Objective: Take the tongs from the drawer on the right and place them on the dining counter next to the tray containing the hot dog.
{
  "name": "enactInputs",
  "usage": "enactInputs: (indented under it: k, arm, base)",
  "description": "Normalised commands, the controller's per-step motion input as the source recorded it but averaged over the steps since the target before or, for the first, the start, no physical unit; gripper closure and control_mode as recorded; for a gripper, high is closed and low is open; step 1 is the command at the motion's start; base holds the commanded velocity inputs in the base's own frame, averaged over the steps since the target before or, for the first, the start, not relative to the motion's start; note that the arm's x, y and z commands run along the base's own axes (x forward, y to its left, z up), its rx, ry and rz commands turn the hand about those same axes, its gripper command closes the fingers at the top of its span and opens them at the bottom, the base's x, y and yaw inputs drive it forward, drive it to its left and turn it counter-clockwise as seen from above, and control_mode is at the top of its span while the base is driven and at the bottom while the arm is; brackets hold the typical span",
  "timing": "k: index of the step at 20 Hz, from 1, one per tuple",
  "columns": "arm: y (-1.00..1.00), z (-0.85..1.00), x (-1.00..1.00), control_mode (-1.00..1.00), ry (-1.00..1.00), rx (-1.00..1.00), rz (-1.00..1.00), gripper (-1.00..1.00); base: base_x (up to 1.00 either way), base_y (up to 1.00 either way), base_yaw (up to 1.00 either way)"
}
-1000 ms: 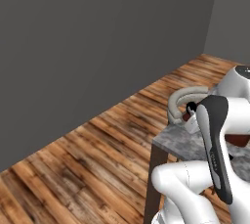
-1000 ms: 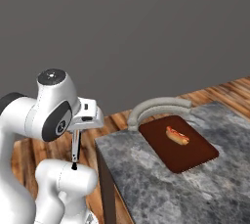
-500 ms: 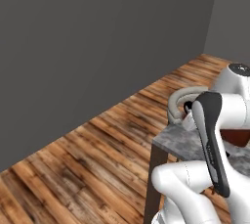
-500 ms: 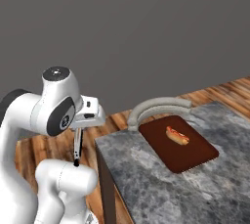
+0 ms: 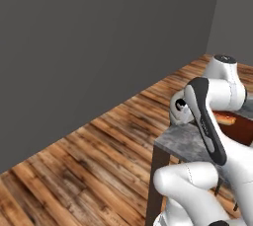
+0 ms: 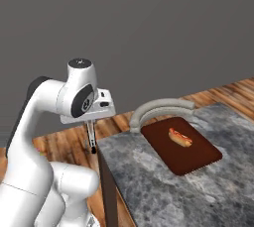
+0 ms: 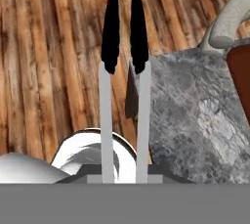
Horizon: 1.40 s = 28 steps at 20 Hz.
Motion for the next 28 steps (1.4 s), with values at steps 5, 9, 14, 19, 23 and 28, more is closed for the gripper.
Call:
enactInputs:
  k: [5, 9, 14, 19, 23, 28]
  arm:
    - [-0.37, -0.53, 0.74, -1.0, 0.0, 0.0, 0.22, 1.0]
    - [-0.3, -0.23, 0.69, -1.0, 0.02, 0.0, 0.19, 1.0]
    - [-0.14, 0.0, 0.49, -1.0, 0.05, 0.0, 0.05, 1.0]
    - [-0.13, -0.03, 0.3, -1.0, 0.07, 0.0, 0.0, 1.0]
    - [-0.11, -0.25, 0.1, -1.0, 0.06, 0.0, 0.0, 1.0]
    - [-0.15, -0.34, 0.07, -1.0, 0.04, 0.0, 0.0, 1.0]
  base:
    - [0.0, 0.0, 0.0]
    - [0.0, 0.0, 0.0]
    - [0.0, 0.0, 0.0]
    - [0.0, 0.0, 0.0]
    - [0.0, 0.0, 0.0]
    - [0.0, 0.0, 0.0]
